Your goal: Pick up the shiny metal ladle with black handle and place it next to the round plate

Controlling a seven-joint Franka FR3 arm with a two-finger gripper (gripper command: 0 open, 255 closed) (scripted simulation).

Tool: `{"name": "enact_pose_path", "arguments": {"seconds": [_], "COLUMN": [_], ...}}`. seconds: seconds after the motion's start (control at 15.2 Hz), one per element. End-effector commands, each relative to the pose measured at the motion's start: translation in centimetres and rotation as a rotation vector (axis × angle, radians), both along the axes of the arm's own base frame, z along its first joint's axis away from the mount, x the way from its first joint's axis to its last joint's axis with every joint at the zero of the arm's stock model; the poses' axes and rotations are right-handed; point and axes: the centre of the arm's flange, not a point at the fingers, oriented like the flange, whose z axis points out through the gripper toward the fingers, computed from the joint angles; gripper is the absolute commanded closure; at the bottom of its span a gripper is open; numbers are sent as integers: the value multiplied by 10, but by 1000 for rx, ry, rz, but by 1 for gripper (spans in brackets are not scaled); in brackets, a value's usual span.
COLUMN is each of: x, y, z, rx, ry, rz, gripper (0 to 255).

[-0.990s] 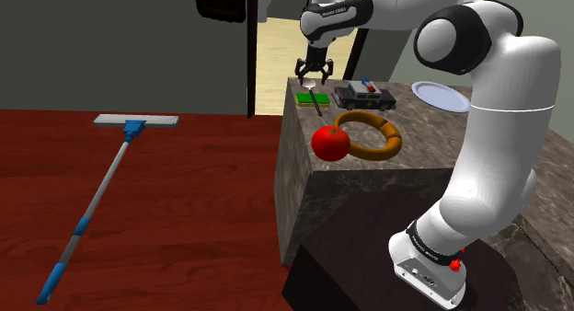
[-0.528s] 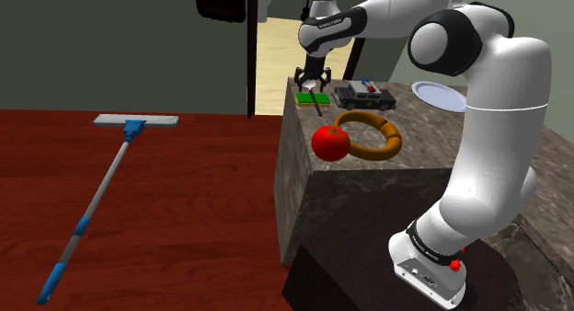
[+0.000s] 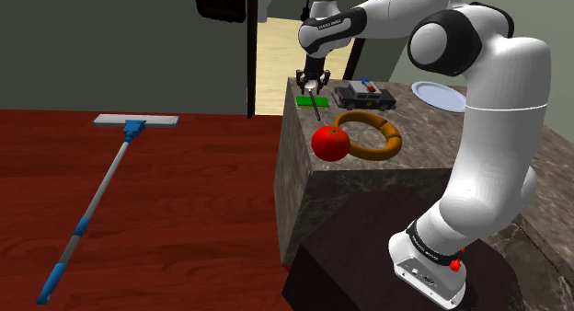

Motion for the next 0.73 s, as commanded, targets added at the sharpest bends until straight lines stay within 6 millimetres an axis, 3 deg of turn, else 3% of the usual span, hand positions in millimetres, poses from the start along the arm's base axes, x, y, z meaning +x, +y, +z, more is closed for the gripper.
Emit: {"name": "enact_pose_path", "arguments": {"seconds": [0.0,0.53,0.66], "x": [0,0,0], "y": [0,0,0], "z": [-1,-1,10], "rx": [0,0,0], "ry": [2,2,2], "rz": [0,0,0], "gripper": [255,255,255]}}
